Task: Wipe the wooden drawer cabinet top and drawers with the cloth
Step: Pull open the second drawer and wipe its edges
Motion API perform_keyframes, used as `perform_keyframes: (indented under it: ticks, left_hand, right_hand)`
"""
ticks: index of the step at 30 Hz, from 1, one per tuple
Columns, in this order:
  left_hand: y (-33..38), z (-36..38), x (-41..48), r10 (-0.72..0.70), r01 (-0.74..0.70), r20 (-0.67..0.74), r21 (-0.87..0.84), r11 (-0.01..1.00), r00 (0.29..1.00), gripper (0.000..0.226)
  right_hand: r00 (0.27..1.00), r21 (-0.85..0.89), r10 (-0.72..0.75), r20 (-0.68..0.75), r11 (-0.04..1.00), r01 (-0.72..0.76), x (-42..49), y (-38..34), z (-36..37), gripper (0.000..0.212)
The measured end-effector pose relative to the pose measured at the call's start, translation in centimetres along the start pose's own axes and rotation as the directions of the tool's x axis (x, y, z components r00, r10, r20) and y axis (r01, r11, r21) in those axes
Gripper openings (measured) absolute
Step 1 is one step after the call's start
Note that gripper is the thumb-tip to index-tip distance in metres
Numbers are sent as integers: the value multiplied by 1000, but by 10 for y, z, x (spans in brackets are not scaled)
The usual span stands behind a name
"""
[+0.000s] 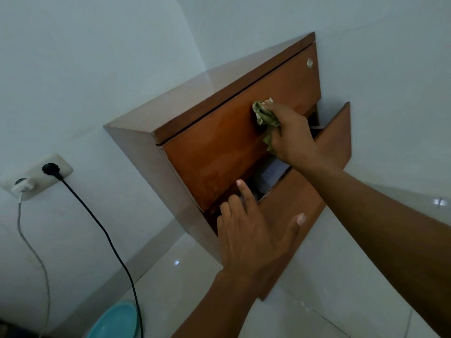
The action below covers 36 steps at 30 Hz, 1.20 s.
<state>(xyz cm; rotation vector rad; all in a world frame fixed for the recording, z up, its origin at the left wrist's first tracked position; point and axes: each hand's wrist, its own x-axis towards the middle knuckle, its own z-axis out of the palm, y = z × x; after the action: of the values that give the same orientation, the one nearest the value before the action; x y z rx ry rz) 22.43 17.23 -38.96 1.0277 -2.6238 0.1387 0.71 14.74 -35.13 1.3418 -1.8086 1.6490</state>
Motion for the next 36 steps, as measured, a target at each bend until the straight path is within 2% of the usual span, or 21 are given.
perform_keyframes:
  ticks: [2,4,7,9,11,13,16,19,23,27,31,36]
  left_hand:
    - [-2,-4,-1,30,-30,-2,-39,999,1000,121]
    - [-11,-5,-3,84,-90,-95,-62,994,992,110]
    - [-36,2,-9,167,-187,-255,-56,981,952,82]
    - [-48,10,-20,199,-218,-257,-48,975,946,74]
    - [-55,21,-31,213,-233,-235,-59,971,948,74]
    - [-58,28,-37,210,-243,-227,-128,962,951,79]
    - [-58,28,-36,211,-252,-209,-193,948,955,86]
    - [-56,25,-33,256,-295,-198,-201,934,946,88]
    - [-52,20,-23,303,-326,-148,-168,930,941,87]
    - [-43,7,-6,317,-311,45,-100,945,947,89]
    - [-30,-9,20,370,-366,252,-63,928,894,88]
    - [-4,-8,59,438,-447,332,-53,893,835,89]
  right_hand:
    - [998,-4,30,51,1000,-30,5,-5,-17,45]
    - [989,-17,2,145,1000,1,2,-14,-33,44]
    - [946,-19,-111,305,992,123,-23,-34,-43,50]
    - [896,6,-221,385,971,237,-56,-45,-38,57]
    - [825,46,-317,468,941,336,-92,-47,-33,59]
    - [752,35,-342,563,919,392,-119,-45,-29,52]
    - [718,-13,-308,624,915,403,-131,-42,-27,58]
    - [754,3,-346,558,910,415,-126,-34,-24,61]
    - [845,-45,-358,398,912,408,-118,-8,-18,57]
    - [915,-148,-324,240,919,365,-99,24,-20,44]
    - [941,-204,-303,150,922,329,-80,54,-22,36]
    - [964,-220,-256,78,938,267,-50,92,-29,37]
